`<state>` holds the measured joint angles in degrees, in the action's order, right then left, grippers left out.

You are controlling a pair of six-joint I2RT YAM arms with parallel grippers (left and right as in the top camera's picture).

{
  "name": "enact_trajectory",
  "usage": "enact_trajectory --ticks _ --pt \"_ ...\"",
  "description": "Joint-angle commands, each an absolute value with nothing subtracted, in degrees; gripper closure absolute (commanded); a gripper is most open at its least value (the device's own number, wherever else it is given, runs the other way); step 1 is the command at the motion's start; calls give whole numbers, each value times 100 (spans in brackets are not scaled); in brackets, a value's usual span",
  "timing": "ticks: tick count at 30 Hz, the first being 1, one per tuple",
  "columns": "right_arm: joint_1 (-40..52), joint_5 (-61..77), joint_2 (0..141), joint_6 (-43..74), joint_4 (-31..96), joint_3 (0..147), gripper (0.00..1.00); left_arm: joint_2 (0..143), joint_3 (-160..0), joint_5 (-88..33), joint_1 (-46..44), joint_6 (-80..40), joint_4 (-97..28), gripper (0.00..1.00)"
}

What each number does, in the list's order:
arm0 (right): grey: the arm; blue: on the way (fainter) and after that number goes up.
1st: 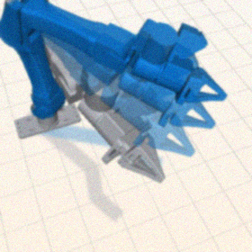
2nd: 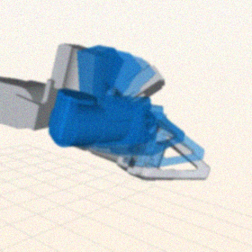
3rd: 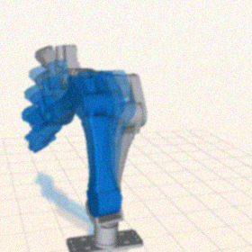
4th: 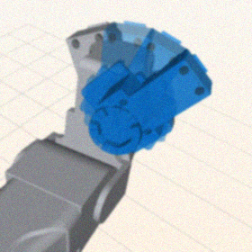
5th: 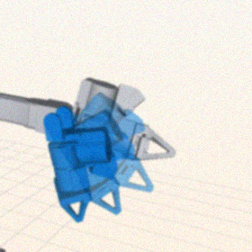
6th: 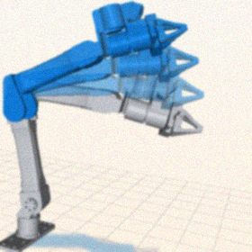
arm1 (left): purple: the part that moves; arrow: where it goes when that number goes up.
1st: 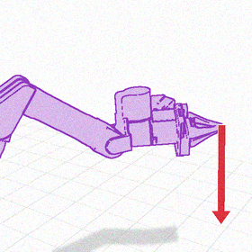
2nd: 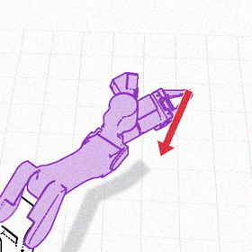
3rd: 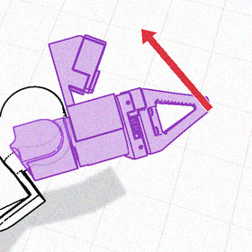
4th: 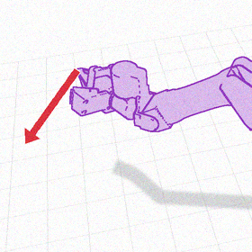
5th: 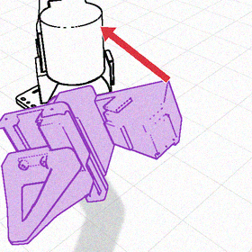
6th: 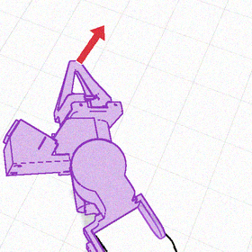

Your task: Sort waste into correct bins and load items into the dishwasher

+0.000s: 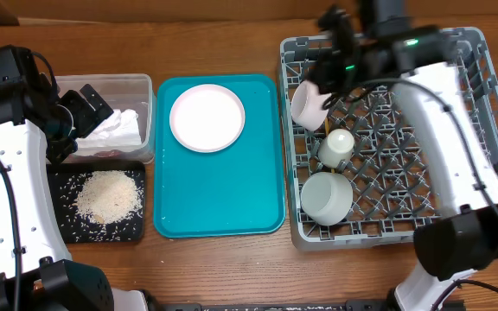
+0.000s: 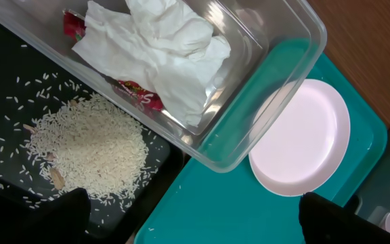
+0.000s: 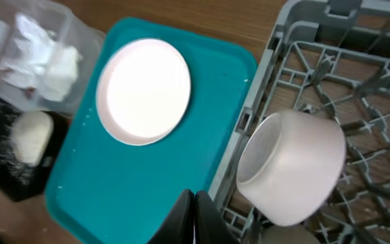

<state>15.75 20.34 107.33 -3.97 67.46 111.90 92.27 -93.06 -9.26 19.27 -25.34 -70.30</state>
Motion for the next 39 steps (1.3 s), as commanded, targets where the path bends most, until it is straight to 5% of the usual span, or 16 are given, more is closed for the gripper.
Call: enact_trajectory --ticks 1,13,25,39 --pt "1968 703 10759 -27 6517 10897 95 9181 -9428 -943 1946 -2530 -7022 0" --pt "2202 -30 10772 30 5284 9483 89 9181 -9428 -943 1946 -2530 -7022 0" --pt "1332 -204 10781 628 5671 9332 89 9181 -9428 -943 1946 -2532 -7022 0" --pt "1129 1347 10779 738 5690 9655 89 9181 -9428 -945 1946 -2530 -7022 0"
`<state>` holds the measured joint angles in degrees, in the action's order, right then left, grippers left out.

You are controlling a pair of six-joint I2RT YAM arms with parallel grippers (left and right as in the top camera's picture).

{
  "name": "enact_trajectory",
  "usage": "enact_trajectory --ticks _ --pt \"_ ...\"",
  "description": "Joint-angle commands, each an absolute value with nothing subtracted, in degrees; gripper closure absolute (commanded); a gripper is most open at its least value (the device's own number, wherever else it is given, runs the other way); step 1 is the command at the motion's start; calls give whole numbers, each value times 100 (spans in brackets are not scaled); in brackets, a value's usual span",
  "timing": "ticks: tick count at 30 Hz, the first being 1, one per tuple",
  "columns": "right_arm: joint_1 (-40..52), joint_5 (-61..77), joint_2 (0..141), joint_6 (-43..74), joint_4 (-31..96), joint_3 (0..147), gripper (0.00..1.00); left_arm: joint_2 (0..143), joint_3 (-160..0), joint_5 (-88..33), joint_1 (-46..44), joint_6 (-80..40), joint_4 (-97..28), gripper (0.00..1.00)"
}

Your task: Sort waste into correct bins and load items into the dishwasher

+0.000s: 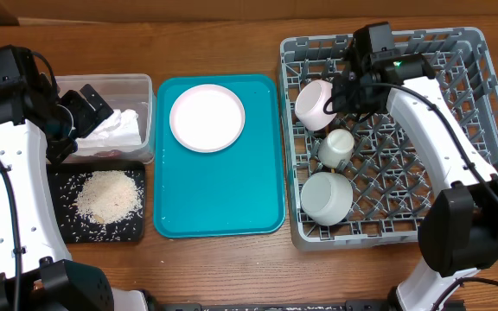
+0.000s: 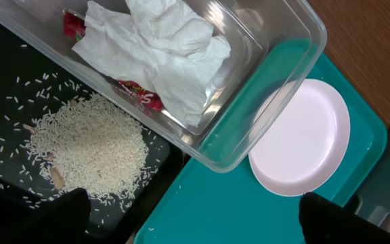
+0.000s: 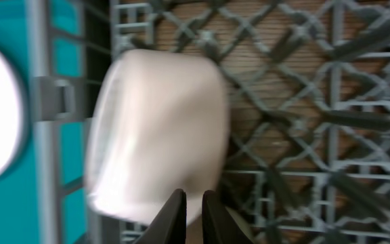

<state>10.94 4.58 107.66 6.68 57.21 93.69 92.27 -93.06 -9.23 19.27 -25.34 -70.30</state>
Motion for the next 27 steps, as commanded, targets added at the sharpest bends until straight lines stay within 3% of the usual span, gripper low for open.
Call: enact_trajectory --ticks 1,9,27 --pt "1129 1601 10779 738 5642 9686 89 9181 -9428 -943 1946 -2532 -7022 0" --pt "1168 2427 10779 926 5096 9679 89 9181 -9428 -943 1946 -2530 -7022 0" --pt "1306 32 10993 926 5653 9424 85 9181 -9428 -943 1946 -2530 -7022 0"
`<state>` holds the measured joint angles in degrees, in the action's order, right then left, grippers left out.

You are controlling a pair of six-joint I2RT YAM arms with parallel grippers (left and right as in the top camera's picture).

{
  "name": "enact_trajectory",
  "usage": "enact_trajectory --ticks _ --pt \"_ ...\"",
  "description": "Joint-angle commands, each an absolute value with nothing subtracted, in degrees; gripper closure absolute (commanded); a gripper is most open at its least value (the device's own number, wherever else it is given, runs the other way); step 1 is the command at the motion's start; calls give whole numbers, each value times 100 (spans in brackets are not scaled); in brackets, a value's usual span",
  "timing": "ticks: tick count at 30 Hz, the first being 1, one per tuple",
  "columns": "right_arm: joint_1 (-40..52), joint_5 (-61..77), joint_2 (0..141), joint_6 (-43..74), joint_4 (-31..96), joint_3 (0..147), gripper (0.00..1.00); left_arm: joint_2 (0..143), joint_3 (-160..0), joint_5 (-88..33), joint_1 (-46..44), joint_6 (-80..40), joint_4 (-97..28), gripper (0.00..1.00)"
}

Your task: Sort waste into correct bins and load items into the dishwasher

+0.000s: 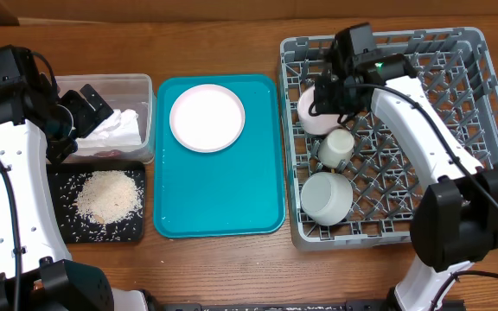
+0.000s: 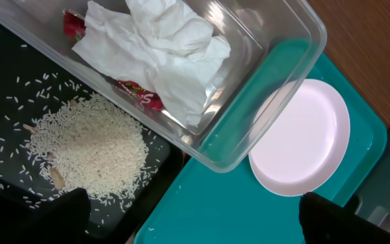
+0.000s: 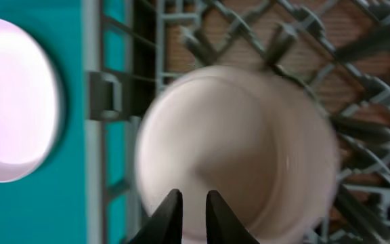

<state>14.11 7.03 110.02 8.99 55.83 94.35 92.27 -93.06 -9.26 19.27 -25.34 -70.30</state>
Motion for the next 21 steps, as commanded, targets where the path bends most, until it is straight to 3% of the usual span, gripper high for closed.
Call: enact_trajectory --ticks 1,7,15,18,19,21 --pt "1295 -51 10984 928 5714 9424 85 9181 -9428 -943 1946 -2530 -7022 0" --pt "1328 307 10923 926 5870 9566 85 9181 -9428 -943 1946 -2532 -7022 0" --pt "1785 1949 10735 926 5767 10038 80 9181 -9428 -943 1946 -2530 -7022 0" --pt "2036 2475 10737 926 5658 10038 66 9181 -9428 -943 1946 -2530 -7022 0" --pt "2132 2630 10737 928 5588 10033 55 9181 -9428 -943 1946 -2530 -7022 0" --pt "2307 2853 10737 954 5413 10033 18 9181 -9428 -943 1946 -2530 -7022 0"
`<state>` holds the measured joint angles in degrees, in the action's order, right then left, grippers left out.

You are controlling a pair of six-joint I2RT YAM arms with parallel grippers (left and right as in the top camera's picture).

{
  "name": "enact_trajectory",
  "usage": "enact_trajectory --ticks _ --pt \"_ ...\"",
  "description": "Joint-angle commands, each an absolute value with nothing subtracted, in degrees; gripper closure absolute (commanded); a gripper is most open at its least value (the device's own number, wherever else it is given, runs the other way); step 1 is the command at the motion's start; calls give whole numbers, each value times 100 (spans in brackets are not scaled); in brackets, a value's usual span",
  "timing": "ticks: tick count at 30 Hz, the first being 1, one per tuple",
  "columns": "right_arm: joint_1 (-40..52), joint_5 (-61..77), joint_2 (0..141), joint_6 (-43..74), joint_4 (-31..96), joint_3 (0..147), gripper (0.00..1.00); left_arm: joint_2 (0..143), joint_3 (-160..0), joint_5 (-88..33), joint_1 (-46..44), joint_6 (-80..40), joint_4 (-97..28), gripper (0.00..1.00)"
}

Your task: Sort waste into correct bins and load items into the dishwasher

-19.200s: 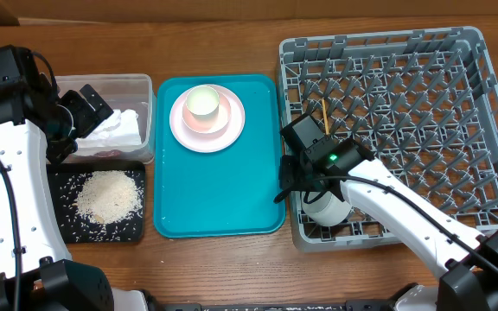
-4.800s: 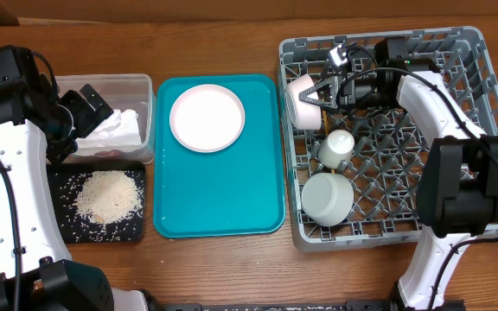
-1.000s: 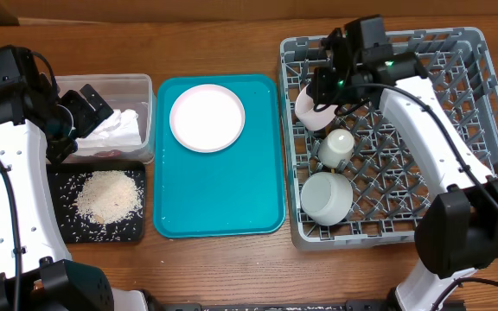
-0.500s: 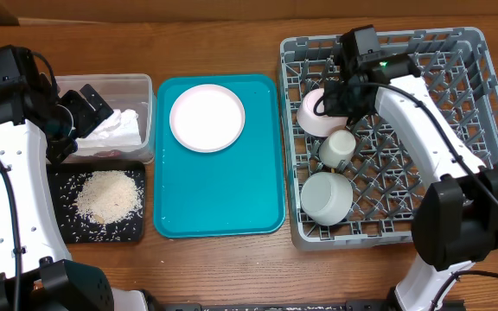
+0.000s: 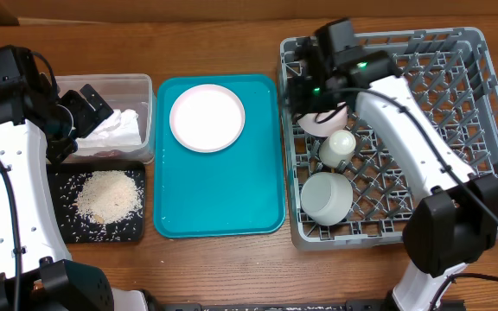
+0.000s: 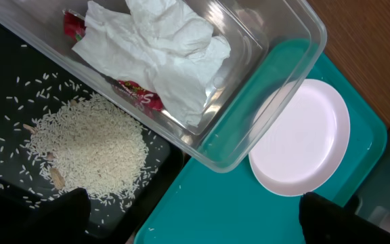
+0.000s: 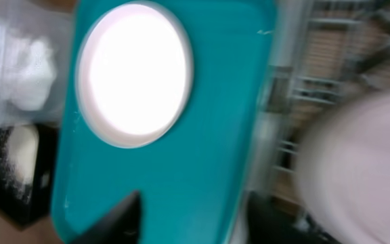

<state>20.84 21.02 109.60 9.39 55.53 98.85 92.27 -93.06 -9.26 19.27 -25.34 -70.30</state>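
Note:
A white plate (image 5: 207, 118) lies on the teal tray (image 5: 219, 199); the right wrist view shows this plate (image 7: 135, 73) too. The grey dish rack (image 5: 456, 52) holds a pale bowl (image 5: 333, 117) at its left side, partly under my right arm, plus a small cup (image 5: 339, 144) and a larger bowl (image 5: 325, 197). My right gripper (image 5: 303, 86) (image 7: 193, 198) hovers open over the rack's left edge with nothing between its fingers. Over the clear bin, my left gripper (image 5: 83, 108) (image 6: 195, 218) is open and empty.
The clear bin (image 5: 142, 86) at the left holds crumpled tissue (image 6: 161, 51) and red wrappers. In front of it a black tray (image 5: 138, 233) carries a heap of rice (image 5: 106, 197). Rack prongs stand up across the right half of the rack.
My right gripper has opened wide and shifted left, from above the pale bowl to the rack's left edge. The bowl stays in the rack. The left arm has not moved.
At first my right gripper was shut by the pale bowl at the rack's left edge. Then the bowl lay on its side in the rack, the fingers slightly apart. Later it sat bottom up under the gripper. Now the gripper is open beside it.

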Motion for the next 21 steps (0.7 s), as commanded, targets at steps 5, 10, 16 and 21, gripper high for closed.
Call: enact_trajectory --ticks 5,10,16,21 --pt "2788 2969 10737 1529 4831 10033 0 9181 -9428 -943 1946 -2530 -7022 0" --pt "3295 2005 10744 1557 4289 9931 41 9181 -9428 -943 1946 -2530 -7022 0" --pt "3922 -864 10833 2117 3802 9653 46 9181 -9428 -943 1946 -2532 -7022 0" --pt "4077 -1503 11325 2130 3151 9583 47 9181 -9428 -943 1946 -2532 -7022 0"
